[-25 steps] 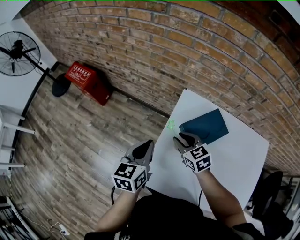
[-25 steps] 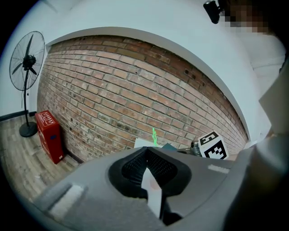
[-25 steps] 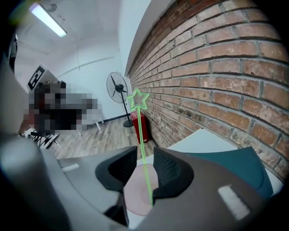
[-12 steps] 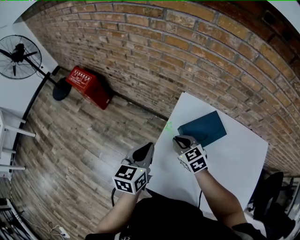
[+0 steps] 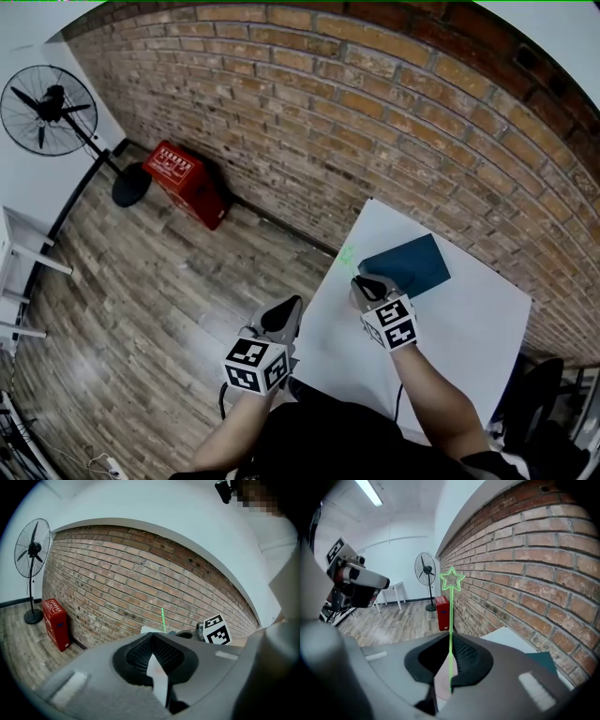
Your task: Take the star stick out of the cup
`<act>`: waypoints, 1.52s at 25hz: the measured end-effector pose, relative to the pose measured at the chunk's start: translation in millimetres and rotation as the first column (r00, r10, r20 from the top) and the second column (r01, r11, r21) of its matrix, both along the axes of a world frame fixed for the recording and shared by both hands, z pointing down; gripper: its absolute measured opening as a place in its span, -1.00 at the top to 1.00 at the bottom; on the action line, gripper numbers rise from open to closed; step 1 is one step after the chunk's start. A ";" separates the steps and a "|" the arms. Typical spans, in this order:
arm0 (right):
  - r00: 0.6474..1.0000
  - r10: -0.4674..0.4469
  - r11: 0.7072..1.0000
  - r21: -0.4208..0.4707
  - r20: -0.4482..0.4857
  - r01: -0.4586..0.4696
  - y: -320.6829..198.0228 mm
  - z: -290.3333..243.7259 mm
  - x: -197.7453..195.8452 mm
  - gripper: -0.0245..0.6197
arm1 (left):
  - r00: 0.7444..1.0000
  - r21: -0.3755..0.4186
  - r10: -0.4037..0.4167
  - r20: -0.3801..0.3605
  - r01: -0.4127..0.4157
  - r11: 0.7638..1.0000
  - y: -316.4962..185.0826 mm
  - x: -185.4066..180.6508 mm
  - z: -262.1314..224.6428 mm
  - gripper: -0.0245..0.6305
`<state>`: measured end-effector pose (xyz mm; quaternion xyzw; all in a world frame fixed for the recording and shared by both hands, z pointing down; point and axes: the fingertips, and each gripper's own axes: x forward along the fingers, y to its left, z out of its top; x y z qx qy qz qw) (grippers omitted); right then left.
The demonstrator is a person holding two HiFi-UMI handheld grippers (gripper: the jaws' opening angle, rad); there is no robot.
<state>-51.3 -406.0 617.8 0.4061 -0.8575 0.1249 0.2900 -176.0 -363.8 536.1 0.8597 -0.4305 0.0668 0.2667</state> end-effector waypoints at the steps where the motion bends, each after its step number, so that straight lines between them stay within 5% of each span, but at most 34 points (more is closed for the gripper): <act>1: 1.000 0.002 1.000 0.016 0.001 -0.002 1.7 -7.1 0.8 0.88 | 1.000 0.006 -0.002 -0.002 0.002 1.000 3.5 -2.0 -3.2 0.91; 14: 0.970 0.078 0.978 0.170 0.231 -0.119 78.2 -121.7 28.1 0.88 | 0.999 0.136 0.037 -0.025 -0.033 0.990 52.9 -11.8 -44.5 0.91; 24: 0.913 -0.027 0.972 0.224 0.407 -0.071 124.6 -176.8 26.3 0.87 | 1.000 0.154 0.016 -0.022 -0.013 0.988 59.1 -14.5 -59.7 0.91; 29: 0.875 -0.042 0.957 0.270 0.482 -0.103 137.5 -203.6 60.4 0.88 | 0.998 0.153 -0.060 -0.015 0.061 0.986 60.2 -9.0 -67.8 0.91; 34: 0.903 -0.090 0.918 0.386 0.421 -0.089 167.3 -236.7 117.2 0.88 | 0.998 0.183 -0.067 -0.003 0.067 0.981 56.6 36.7 -85.2 0.91; 38: 0.886 -0.085 0.896 0.424 0.457 -0.133 183.2 -257.7 174.1 0.88 | 0.997 0.228 -0.065 0.051 0.052 0.972 58.6 72.5 -99.1 0.91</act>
